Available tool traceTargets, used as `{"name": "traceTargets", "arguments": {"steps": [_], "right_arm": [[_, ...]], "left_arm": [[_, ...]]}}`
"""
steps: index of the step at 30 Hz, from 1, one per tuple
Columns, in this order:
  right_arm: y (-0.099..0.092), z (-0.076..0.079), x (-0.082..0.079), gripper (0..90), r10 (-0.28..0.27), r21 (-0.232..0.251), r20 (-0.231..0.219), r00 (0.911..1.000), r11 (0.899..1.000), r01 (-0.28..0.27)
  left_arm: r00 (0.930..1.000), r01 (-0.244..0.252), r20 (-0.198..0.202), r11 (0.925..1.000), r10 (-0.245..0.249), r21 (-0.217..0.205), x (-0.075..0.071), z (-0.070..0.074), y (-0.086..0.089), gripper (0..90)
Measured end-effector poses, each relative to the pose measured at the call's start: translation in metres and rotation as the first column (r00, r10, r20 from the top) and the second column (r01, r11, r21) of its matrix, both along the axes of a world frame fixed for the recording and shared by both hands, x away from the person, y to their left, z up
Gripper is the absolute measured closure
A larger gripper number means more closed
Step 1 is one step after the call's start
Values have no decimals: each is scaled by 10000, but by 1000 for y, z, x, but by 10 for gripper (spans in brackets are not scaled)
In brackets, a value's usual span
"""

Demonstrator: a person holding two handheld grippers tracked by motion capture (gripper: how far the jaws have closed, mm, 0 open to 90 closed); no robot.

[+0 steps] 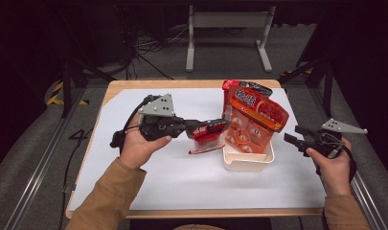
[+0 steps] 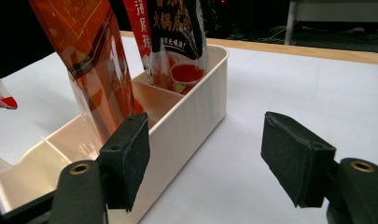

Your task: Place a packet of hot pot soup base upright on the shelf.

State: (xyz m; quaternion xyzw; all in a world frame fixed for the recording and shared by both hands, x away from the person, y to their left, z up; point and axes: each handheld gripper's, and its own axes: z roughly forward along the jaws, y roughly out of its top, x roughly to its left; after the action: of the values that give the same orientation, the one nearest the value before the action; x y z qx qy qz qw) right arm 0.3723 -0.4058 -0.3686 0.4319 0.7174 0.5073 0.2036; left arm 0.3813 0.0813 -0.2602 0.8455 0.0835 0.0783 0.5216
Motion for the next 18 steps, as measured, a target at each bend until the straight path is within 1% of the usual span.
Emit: {"name": "traceTargets", "arguments": {"steps": [11,13,14,16,18], "right_arm": [[0,0,0,322,73,33,6,10000,10000,-73],[1,0,0,322,69,37,7,10000,10000,-69],[1,0,0,322,69,37,7,10000,10000,-69],[0,1,0,322,90,44,22,10000,10000,-90],[0,1,0,321,90,57,35,10000,9999,-90]], "left_arm": [[9981,610,119,9981,-610,30,-2,1,-30,900],[9973,708,190,9974,-710,93,-1,1,-37,900],[9973,708,190,9974,-710,93,-1,1,-37,900],[9967,772,259,9970,-774,96,-1,1,-43,900],[9955,866,378,9962,-869,119,-1,1,-48,900]]}}
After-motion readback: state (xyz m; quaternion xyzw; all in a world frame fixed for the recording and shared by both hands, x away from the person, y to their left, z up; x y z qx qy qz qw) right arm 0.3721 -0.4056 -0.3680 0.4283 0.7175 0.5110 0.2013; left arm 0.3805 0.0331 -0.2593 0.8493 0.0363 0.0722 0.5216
